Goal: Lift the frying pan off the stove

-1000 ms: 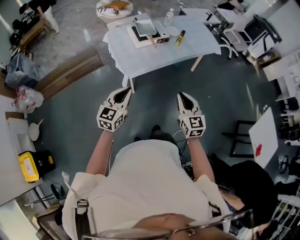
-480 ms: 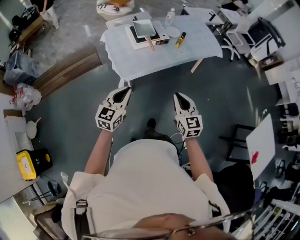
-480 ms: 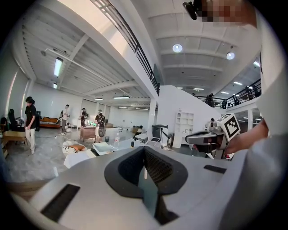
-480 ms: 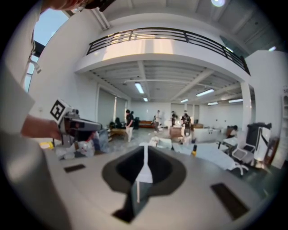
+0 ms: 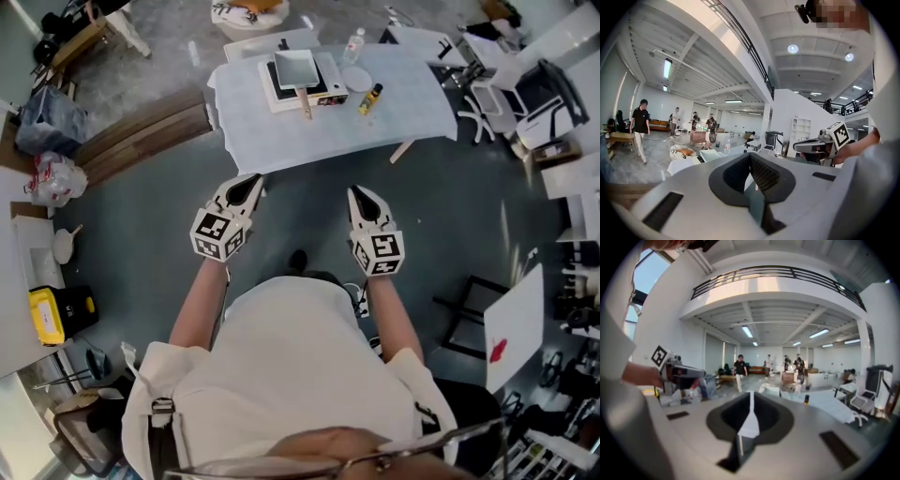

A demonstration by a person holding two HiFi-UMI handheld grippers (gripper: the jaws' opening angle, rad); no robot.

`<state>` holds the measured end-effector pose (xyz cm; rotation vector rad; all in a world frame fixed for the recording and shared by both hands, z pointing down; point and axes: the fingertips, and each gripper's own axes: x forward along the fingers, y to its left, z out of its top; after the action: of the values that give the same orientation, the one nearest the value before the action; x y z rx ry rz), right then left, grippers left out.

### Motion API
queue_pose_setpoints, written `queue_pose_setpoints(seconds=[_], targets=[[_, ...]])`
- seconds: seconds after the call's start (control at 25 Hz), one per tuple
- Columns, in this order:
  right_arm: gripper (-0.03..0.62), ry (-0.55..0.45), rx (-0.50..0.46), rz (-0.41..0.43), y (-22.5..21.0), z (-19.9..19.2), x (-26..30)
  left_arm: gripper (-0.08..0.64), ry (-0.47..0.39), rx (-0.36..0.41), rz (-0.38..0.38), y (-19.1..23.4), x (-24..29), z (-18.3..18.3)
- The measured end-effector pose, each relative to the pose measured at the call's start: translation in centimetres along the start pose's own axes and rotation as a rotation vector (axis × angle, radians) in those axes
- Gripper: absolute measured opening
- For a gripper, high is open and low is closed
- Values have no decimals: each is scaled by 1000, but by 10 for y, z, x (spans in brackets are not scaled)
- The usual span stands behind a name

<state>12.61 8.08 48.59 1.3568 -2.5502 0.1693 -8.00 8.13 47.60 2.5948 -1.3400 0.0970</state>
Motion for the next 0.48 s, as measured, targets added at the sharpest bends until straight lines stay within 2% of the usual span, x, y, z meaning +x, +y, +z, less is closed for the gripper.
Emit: queue_pose_setpoints(seconds=[0.48], targets=[[41, -5, -25, 92, -55, 4, 53, 29, 4, 10, 77, 12, 61, 5]])
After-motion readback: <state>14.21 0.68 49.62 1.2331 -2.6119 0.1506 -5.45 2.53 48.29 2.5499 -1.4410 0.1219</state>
